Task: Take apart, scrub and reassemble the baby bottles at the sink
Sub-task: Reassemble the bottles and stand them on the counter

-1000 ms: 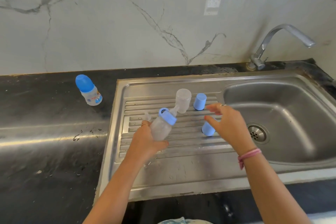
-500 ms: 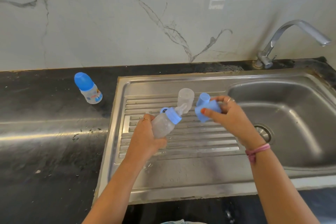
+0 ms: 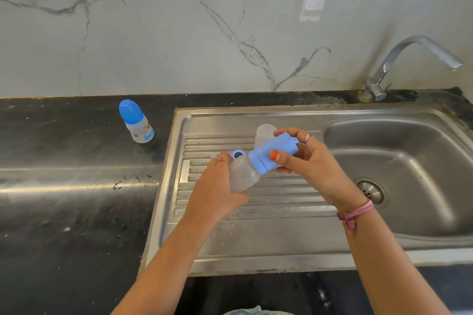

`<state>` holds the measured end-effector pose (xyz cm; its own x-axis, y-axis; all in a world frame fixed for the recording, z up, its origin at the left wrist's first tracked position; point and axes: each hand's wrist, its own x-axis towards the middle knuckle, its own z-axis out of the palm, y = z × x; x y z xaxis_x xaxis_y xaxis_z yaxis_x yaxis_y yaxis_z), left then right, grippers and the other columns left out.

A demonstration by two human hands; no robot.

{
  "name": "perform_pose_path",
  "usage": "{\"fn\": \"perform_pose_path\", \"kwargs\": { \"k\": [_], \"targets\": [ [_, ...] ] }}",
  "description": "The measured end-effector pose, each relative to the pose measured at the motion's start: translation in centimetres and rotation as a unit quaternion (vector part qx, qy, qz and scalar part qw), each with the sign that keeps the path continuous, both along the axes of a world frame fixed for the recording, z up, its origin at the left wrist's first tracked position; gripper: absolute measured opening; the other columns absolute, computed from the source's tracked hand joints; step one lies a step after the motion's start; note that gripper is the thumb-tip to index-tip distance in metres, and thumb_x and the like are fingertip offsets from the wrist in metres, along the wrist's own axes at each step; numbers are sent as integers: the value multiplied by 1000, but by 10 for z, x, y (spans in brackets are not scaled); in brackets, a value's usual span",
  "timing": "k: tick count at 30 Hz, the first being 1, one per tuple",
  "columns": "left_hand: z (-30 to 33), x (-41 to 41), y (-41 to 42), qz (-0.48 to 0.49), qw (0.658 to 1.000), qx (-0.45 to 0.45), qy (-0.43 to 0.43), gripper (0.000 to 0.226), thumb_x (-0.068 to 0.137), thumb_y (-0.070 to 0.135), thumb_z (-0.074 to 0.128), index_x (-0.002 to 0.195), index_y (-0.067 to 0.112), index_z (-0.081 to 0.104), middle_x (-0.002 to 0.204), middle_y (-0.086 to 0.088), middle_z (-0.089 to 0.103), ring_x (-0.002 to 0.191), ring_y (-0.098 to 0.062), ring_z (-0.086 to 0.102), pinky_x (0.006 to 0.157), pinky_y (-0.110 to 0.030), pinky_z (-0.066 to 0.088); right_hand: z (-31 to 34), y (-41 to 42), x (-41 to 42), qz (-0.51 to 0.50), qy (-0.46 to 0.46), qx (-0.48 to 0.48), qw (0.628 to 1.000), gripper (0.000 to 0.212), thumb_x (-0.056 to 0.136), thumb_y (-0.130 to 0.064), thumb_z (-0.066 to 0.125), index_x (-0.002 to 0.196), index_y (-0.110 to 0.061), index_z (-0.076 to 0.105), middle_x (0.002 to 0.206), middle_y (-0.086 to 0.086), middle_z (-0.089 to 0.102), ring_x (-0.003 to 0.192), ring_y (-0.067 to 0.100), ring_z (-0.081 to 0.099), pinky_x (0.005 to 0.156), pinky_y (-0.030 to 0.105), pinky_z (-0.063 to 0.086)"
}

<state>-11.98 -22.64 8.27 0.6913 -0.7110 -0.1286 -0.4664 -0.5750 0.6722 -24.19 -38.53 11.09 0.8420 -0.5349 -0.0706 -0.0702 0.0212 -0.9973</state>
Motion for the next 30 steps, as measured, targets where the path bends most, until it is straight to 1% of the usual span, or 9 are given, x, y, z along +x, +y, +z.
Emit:
{"fn": "perform_pose_path", "kwargs": {
  "k": [7,12,15,18,20,22,25,27,30],
  "targets": [
    [8,-7,8,-14,996,44,-80,53,67,24,77,105,25,40,98,6,50,77,-15,54,54,-25,38,2,4,-5,10,15,-56,998,44,75,-24,78,116,-17,62,101,3,73,89,15,71,80,27,58],
    [10,-11,11,-6,993,47,-105,57,68,24,77,114,22,43,99,6,48,80,-17,54,61,-27,42,2,10,-3,3,21,-63,998,54,68,-38,76,115,-15,63,93,-1,74,84,14,71,73,24,58],
    [11,-15,12,-3,994,38,-105,59,68,24,77,116,22,43,101,6,49,81,-17,55,61,-26,43,0,16,-2,-22,25,-69,997,60,66,-45,75,114,-12,64,90,0,75,80,15,71,71,26,59],
    [12,-19,12,2,998,11,-65,53,65,21,77,104,27,41,93,8,51,72,-11,54,51,-22,36,-3,26,-1,-63,-10,-43,997,51,69,-49,77,98,-8,68,86,11,73,73,22,69,71,35,59],
    [11,-19,14,4,1000,-5,-25,50,62,20,76,98,29,42,88,7,55,69,-10,56,50,-23,36,-3,26,-2,-51,-12,-49,997,48,74,-49,78,98,-9,68,94,18,70,84,31,69,77,43,59],
    [12,-18,16,5,1000,-14,5,49,61,20,76,97,31,44,85,5,57,67,-11,59,50,-23,38,-3,16,-8,16,-8,-32,999,47,74,-44,77,110,-17,65,105,9,71,97,25,67,80,38,58],
    [15,-18,17,4,999,-31,16,51,59,20,76,98,35,46,82,10,57,65,-10,60,48,-23,40,-3,9,-14,122,-41,23,991,67,76,-27,77,135,-19,49,125,-12,65,118,11,60,88,23,51],
    [16,-19,16,3,999,-43,5,52,60,20,75,99,36,45,84,10,56,67,-10,60,48,-23,40,-7,12,-13,121,-79,47,988,61,75,-25,76,132,-16,54,126,-4,66,119,16,60,90,24,51],
    [17,-23,12,26,997,-50,-51,52,64,20,76,105,29,46,92,7,54,73,-14,59,54,-30,47,-9,28,-5,30,-128,88,987,34,76,-22,78,108,-18,71,110,4,73,106,17,67,84,21,52]
  ]
}}
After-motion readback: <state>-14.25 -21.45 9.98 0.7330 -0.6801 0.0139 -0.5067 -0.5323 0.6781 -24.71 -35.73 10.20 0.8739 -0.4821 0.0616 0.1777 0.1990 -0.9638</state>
